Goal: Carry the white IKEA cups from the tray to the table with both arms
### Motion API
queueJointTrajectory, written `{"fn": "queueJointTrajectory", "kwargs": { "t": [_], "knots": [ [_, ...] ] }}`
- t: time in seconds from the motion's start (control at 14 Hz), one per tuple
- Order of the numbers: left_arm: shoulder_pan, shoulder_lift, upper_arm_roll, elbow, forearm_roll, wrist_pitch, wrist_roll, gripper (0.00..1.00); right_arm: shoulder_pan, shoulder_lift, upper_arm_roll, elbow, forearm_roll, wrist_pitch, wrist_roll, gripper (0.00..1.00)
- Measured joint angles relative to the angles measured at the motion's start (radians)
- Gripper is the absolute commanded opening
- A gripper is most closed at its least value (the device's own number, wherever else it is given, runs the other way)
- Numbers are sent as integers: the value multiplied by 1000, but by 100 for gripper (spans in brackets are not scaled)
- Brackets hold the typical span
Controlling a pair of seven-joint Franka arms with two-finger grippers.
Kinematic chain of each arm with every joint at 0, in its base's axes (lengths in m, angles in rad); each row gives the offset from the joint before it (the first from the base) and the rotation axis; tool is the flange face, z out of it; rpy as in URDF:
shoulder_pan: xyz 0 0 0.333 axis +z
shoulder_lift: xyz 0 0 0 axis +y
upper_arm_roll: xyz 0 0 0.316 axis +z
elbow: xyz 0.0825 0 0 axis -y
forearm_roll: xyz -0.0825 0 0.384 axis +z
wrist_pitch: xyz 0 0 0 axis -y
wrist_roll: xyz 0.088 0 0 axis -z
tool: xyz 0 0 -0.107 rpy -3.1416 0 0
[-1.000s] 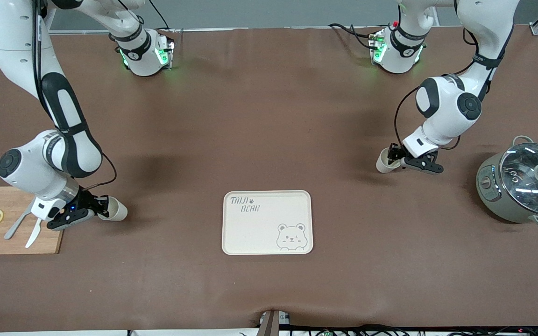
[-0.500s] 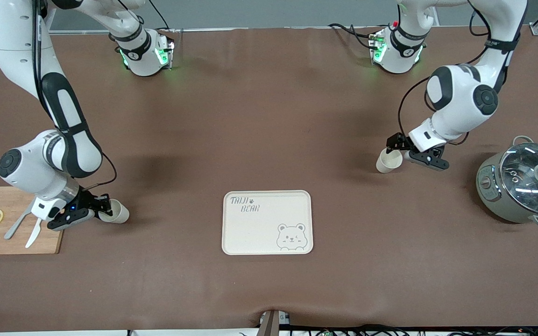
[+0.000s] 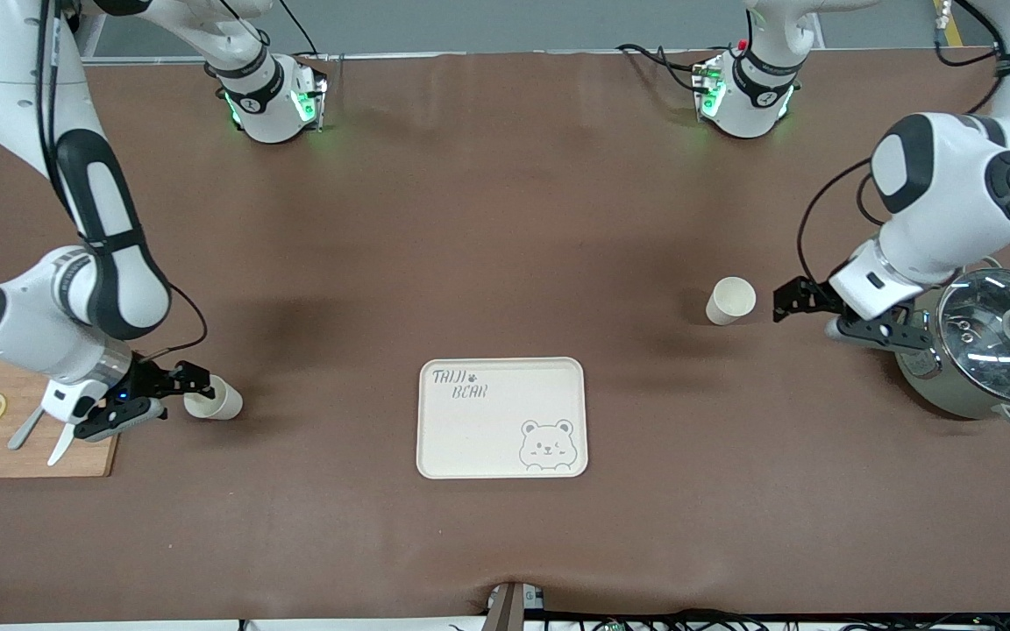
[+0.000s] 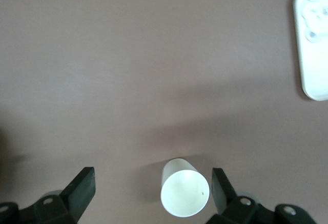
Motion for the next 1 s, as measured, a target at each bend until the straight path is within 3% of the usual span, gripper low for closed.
{"fn": "queueJointTrajectory", "kwargs": {
  "t": [0.21, 0.36, 0.57, 0.79, 1.0],
  "knots": [
    [-33, 100, -5, 249, 39, -161, -75, 100, -13, -26, -49, 169, -5, -279, 0, 100],
    [-36, 124, -5, 345, 43, -215, -81, 100, -17, -39, -87, 301, -40, -472, 19, 100],
    [-35, 126, -4, 458, 55, -331, -81, 100, -17, -76, -92, 456, -135, -710, 151, 100],
    [-32, 126, 0, 589, 58, -482, -82, 100, 8, -177, -86, 511, -213, -866, 310, 100],
    [-35, 124, -8, 625, 58, -547, -82, 100, 51, -322, -81, 484, -268, -958, 465, 100]
  ]
}}
